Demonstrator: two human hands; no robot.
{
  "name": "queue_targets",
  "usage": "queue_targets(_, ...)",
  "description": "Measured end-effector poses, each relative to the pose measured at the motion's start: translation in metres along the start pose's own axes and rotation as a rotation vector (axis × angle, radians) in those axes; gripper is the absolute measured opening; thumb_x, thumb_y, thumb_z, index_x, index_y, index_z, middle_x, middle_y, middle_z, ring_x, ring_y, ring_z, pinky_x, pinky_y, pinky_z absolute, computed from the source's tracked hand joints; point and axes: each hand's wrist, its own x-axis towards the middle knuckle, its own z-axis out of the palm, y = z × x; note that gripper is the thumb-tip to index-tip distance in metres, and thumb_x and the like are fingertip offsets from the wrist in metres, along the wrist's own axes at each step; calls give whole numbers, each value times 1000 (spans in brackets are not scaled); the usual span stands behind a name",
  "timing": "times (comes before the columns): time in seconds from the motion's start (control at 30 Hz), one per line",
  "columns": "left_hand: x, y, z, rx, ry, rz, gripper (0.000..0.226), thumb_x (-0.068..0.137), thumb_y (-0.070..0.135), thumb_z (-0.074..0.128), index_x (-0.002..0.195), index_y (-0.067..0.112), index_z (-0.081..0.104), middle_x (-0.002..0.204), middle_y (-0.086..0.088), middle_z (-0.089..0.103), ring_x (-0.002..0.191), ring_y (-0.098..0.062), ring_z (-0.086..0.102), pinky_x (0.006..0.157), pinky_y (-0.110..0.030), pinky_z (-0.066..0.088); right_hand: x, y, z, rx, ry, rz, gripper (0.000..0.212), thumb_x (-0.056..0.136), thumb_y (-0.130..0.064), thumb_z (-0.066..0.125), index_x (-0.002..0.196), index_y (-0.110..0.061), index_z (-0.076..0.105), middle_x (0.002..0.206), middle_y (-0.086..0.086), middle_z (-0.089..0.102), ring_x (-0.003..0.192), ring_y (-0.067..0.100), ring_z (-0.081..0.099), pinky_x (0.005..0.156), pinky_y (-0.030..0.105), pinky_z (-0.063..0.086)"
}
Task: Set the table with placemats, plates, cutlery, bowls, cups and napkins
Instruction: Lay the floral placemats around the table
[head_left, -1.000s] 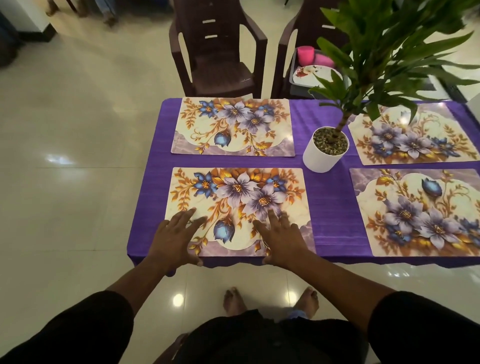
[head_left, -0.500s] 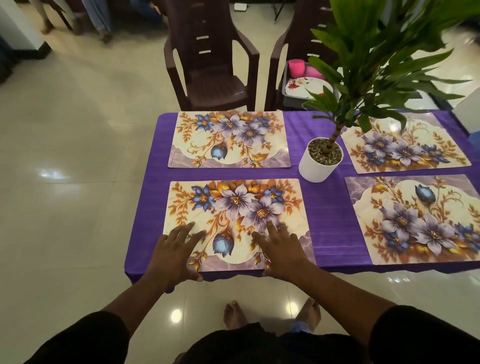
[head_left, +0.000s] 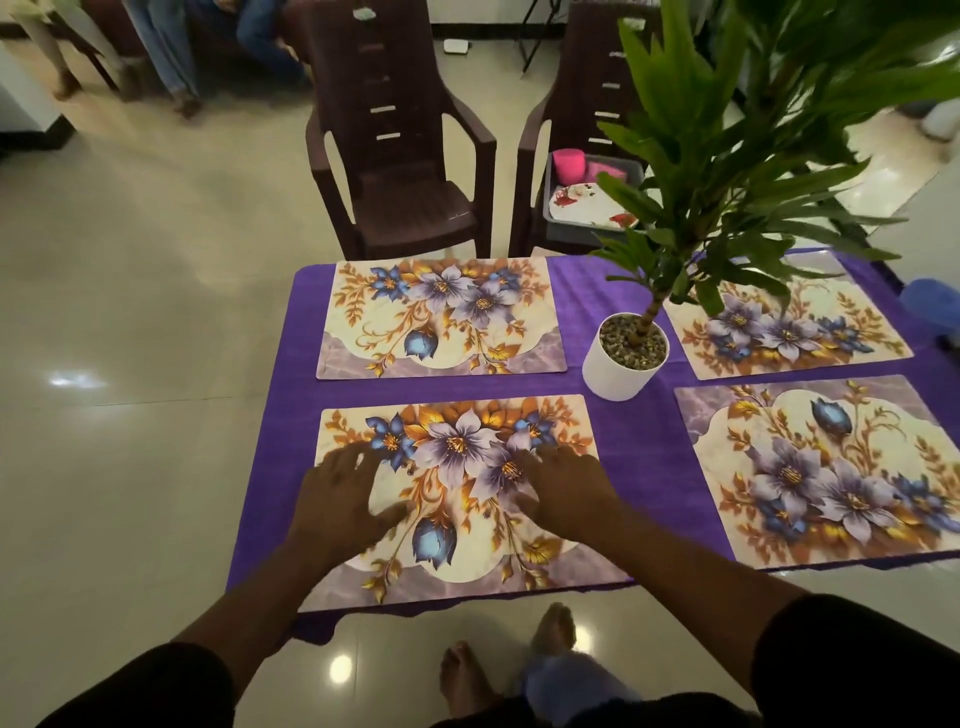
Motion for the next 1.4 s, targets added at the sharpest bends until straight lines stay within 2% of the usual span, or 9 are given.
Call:
queue_targets(0.1,36,2,-10,-70,-10,1,95,77,78,60,151,20,46,159,-7,44,145,-31,43,110,-53,44,31,17,-21,-22,1,32,59,93,-54,55,144,-26,45,143,8,55,123,31,57,90,42,51)
queue_targets(0.2,68,3,-15,-93,-107,-28,98,82,75,60,157,16,37,168,-10,28,156,-35,23,122,-56,29,63,32,-36,-25,10,38,58,90,-57,56,137,-24,47,135,8,55,123,32,55,91,45,50)
queue_targets(0.33,77,6,-4,-113,-176,-165,100,90,71,59,164,17,19,173,-6,11,160,-32,7,124,-55,17,94,48,-37,-25,-57,24,72,91,-58,58,149,-21,36,151,11,40,136,33,43,101,49,47)
queue_targets(0.47,98,1,-8,-75,-220,-217,103,90,72,58,165,19,10,174,-5,2,160,-31,0,126,-55,13,130,58,-46,-11,-85,7,82,92,-60,58,156,-19,28,161,14,27,145,35,32,109,51,43)
queue_targets(0.6,116,-7,-9,-12,-227,-205,102,91,69,58,166,20,8,174,-6,-1,160,-32,-2,127,-57,13,149,58,-45,-1,-75,-15,80,91,-60,59,154,-21,30,164,16,24,149,36,29,115,55,36)
queue_targets(0.83,157,-8,-6,19,-253,-140,105,90,80,46,165,19,5,174,-7,-3,160,-33,0,128,-57,10,156,71,-28,-22,-168,73,87,88,-68,53,158,-28,19,167,17,18,150,43,24,117,56,29)
queue_targets(1.0,181,-28,-14,47,-310,-119,115,83,86,50,165,20,3,174,-7,-6,160,-35,-2,127,-58,12,165,68,-27,-40,-194,86,96,83,-68,59,158,-30,14,166,17,14,148,44,25,113,54,34)
queue_targets(1.17,177,-41,-7,55,-371,-100,115,83,79,58,165,22,0,174,-4,-5,160,-34,1,126,-60,15,169,61,-29,-50,-204,86,101,75,-68,71,154,-30,22,160,16,23,141,41,36,107,48,42)
queue_targets(1.4,176,-47,-7,5,-350,-97,116,83,76,62,165,23,-2,174,-2,-6,160,-33,-1,126,-58,20,174,59,-37,-7,-200,88,101,75,-63,74,155,-31,21,163,14,18,144,41,30,109,50,41)
